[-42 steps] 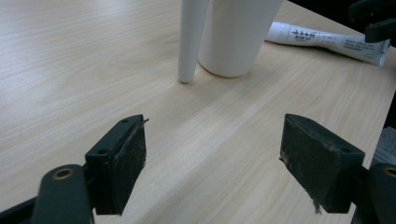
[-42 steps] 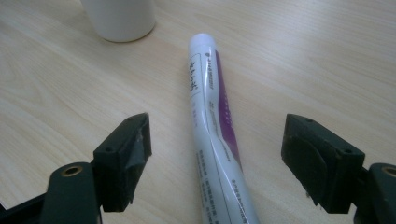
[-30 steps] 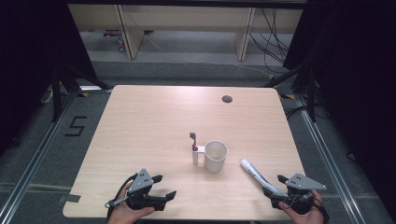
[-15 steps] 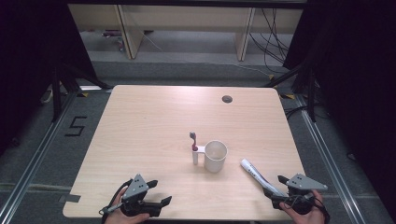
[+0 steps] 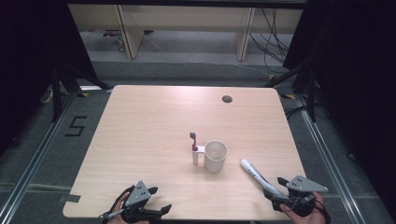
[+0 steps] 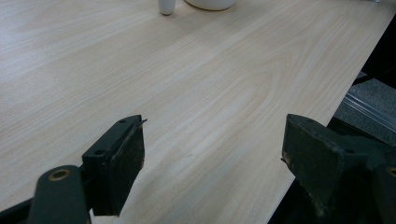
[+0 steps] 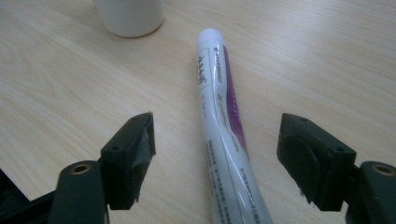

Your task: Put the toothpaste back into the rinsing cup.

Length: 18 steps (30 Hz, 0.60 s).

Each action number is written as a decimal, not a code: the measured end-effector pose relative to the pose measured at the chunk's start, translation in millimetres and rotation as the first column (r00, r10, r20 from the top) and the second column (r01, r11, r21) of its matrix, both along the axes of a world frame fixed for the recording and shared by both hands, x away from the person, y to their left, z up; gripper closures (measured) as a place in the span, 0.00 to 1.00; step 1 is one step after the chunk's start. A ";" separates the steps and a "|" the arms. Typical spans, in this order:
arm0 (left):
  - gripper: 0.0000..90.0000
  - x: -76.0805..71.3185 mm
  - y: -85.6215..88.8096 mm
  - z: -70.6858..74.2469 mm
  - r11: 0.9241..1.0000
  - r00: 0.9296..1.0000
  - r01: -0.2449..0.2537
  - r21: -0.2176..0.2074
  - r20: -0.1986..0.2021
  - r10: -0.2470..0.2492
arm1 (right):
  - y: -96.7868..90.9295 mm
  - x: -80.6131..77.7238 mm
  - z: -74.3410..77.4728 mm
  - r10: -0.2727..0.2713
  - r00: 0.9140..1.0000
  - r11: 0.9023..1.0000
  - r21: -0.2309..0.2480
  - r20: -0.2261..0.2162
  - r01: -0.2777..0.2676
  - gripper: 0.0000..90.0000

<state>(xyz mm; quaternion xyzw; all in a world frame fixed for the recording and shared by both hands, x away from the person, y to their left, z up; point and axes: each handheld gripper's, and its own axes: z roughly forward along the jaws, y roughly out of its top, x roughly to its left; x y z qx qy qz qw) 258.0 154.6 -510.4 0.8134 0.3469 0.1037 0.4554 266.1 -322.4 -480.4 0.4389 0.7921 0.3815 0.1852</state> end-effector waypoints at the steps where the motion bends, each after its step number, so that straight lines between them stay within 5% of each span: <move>1: 0.23 0.0 -0.1 -0.1 1.000 1.000 0.002 0.003 0.000 -0.002 | -1.6 0.1 0.5 0.023 1.000 1.000 -0.010 0.015 -0.022 0.39; 7: 0.23 0.6 1.8 0.5 1.000 1.000 -0.003 0.022 0.003 0.003 | -2.7 -5.5 4.2 0.036 0.999 0.999 -0.020 0.011 -0.036 0.62; 9: 0.23 -1.3 0.1 0.8 1.000 1.000 -0.012 -0.008 0.002 0.012 | -2.5 -8.3 6.1 0.048 0.999 0.998 -0.035 0.021 -0.047 0.73; 15: 0.24 -1.7 1.7 0.7 1.000 1.000 -0.002 0.028 0.003 0.001 | 4.2 -14.6 4.2 0.067 0.997 0.997 -0.048 -0.026 -0.068 0.90; 18: 0.24 -1.9 1.0 0.0 1.000 1.000 -0.002 0.015 0.002 0.002 | 3.0 -13.2 2.9 0.106 0.994 0.991 -0.080 -0.009 -0.107 0.95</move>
